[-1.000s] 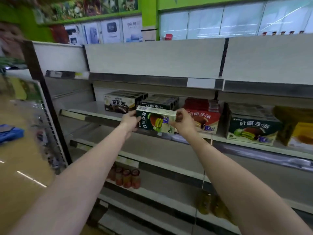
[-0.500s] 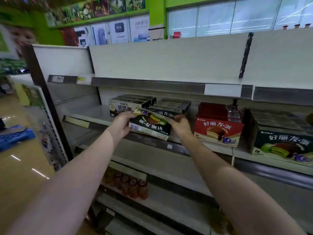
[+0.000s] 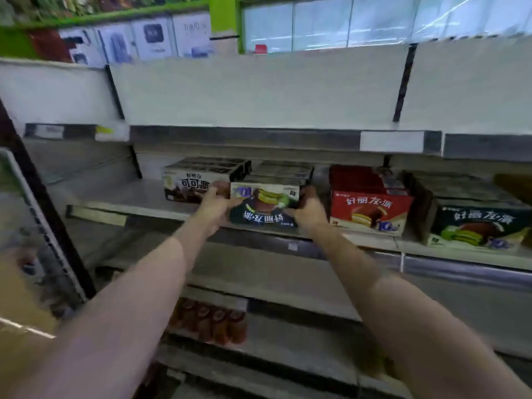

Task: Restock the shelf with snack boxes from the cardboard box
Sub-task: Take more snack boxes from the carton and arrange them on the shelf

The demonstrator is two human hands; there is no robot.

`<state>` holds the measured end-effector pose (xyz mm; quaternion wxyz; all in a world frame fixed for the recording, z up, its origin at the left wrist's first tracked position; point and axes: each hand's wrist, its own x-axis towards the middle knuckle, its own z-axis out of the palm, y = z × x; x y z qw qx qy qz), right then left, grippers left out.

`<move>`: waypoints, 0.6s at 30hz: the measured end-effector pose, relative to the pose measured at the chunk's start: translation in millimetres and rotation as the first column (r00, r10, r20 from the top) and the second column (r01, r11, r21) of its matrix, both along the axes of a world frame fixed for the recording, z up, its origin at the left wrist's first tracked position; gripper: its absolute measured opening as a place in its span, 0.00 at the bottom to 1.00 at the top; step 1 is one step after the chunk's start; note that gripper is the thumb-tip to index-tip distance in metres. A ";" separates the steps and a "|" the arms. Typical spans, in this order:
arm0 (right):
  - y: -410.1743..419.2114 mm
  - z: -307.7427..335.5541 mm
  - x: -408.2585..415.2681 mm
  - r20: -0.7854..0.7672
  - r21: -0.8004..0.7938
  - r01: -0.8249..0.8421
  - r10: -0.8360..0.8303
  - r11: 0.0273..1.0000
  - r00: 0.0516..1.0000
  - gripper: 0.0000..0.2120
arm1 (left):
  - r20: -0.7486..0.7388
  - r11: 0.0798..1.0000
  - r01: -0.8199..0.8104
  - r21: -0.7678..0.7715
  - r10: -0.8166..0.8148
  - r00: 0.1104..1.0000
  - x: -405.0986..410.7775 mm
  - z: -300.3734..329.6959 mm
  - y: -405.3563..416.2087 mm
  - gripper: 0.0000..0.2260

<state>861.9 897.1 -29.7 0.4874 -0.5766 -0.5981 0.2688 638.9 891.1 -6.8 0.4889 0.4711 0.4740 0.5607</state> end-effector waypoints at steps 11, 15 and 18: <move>-15.6 -6.7 -17.8 -0.322 -0.099 -0.082 0.046 0.992 0.946 0.27 | 0.072 0.989 0.072 0.131 -0.082 0.994 -0.6 23.5 -0.5 0.27; -20.5 0.5 -29.8 -0.288 -0.089 -0.080 0.052 0.993 0.956 0.17 | 0.197 0.997 -0.006 0.083 -0.010 0.980 -6.8 28.6 0.4 0.17; -23.4 9.6 -25.6 -0.033 -0.085 0.034 -0.037 0.996 0.999 0.23 | 0.108 0.993 0.020 0.114 -0.032 0.994 -12.7 38.9 -0.7 0.25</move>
